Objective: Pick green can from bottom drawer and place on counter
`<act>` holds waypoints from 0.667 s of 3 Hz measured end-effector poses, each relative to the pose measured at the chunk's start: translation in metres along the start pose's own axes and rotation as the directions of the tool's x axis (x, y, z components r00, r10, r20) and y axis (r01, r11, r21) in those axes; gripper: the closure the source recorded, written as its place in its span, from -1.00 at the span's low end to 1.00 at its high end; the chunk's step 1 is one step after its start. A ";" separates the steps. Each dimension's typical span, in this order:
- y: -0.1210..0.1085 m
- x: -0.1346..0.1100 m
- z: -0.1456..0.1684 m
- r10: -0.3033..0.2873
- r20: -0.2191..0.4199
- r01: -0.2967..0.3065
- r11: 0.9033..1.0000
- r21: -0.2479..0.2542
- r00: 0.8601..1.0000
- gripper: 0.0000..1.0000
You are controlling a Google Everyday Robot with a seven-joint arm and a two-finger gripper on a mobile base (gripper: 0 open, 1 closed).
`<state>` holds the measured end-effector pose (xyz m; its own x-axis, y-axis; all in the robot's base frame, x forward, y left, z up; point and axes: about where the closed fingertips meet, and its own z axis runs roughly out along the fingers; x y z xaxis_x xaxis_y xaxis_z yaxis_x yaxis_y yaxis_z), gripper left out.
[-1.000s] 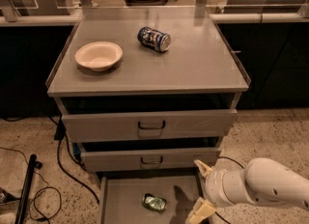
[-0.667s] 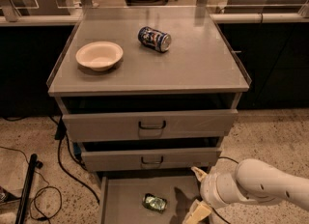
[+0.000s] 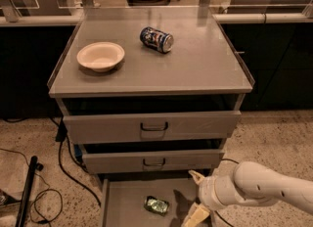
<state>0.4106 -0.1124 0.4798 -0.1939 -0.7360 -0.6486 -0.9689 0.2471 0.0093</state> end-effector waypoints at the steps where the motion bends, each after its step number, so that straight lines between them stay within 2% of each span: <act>1: -0.014 0.017 0.027 0.009 0.053 -0.009 1.000 -0.010 0.999 -1.00; 2: -0.025 0.042 0.061 0.028 0.109 -0.025 0.999 -0.032 0.994 -1.00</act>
Offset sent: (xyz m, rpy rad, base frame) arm 0.0392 -0.0015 -0.1270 0.1943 0.0290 -0.0054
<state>0.4359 -0.1112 0.4062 -0.2034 -0.6559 -0.7270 -0.9683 0.2448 0.0501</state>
